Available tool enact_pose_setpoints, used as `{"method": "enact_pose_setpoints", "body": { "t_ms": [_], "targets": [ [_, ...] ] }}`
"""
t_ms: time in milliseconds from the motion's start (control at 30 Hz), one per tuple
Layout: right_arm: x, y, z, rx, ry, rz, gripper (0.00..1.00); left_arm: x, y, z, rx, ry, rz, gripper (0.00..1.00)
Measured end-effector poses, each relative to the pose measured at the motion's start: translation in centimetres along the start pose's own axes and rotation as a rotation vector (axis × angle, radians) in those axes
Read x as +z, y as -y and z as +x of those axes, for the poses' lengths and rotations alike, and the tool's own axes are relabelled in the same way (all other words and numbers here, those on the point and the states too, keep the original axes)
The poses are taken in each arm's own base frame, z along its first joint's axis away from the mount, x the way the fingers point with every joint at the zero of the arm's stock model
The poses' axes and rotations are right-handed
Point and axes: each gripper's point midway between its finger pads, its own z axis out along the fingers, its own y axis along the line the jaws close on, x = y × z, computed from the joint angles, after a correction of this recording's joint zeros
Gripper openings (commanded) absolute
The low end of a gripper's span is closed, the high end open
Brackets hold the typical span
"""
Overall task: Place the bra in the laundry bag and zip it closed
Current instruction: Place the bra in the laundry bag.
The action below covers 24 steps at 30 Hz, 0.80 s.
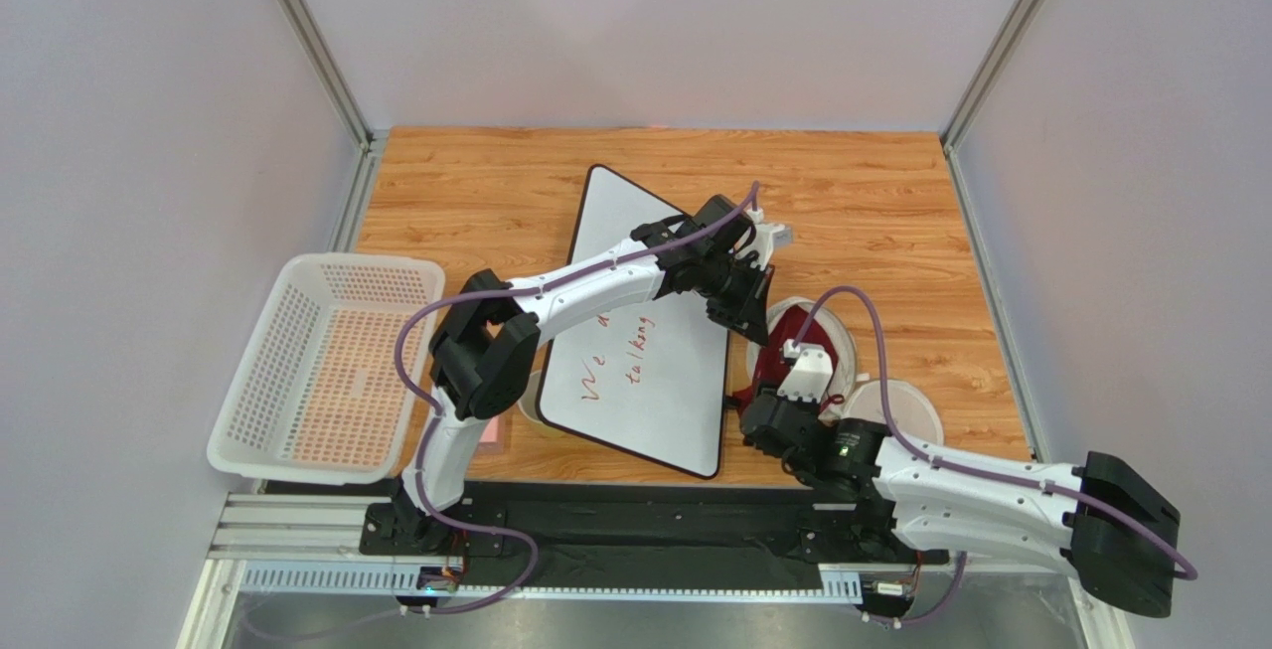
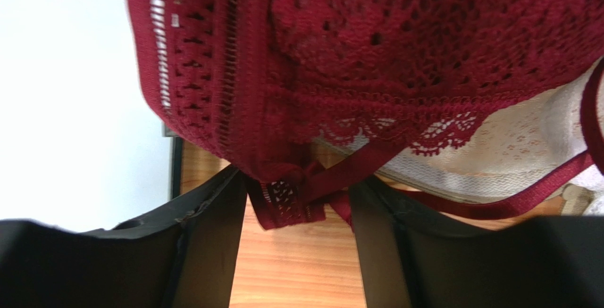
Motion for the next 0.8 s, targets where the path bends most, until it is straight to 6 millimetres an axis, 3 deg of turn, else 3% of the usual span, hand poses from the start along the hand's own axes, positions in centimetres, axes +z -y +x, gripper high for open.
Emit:
{"method": "enact_pose_setpoints", "body": {
  "t_ms": [100, 133, 167, 400, 633, 800],
  "targets": [
    [0.2, 0.2, -0.2, 0.012, 0.018, 0.016, 0.16, 0.0, 0.1, 0.0, 0.000, -0.001, 0.004, 0.00],
    [0.2, 0.2, -0.3, 0.016, 0.024, 0.016, 0.05, 0.0, 0.1, 0.0, 0.000, -0.002, 0.005, 0.00],
    [0.2, 0.1, -0.5, 0.024, 0.030, 0.013, 0.00, 0.0, 0.1, 0.0, 0.000, -0.002, 0.005, 0.00],
    [-2.4, -0.4, -3.2, 0.096, 0.088, -0.062, 0.00, 0.0, 0.1, 0.0, 0.000, -0.002, 0.005, 0.00],
    [-8.6, -1.2, -9.1, 0.236, 0.180, -0.218, 0.00, 0.0, 0.1, 0.0, 0.000, -0.002, 0.006, 0.00],
    [-10.7, -0.2, -12.5, 0.214, 0.225, -0.152, 0.00, 0.0, 0.3, 0.1, -0.001, -0.007, 0.016, 0.00]
  ]
}}
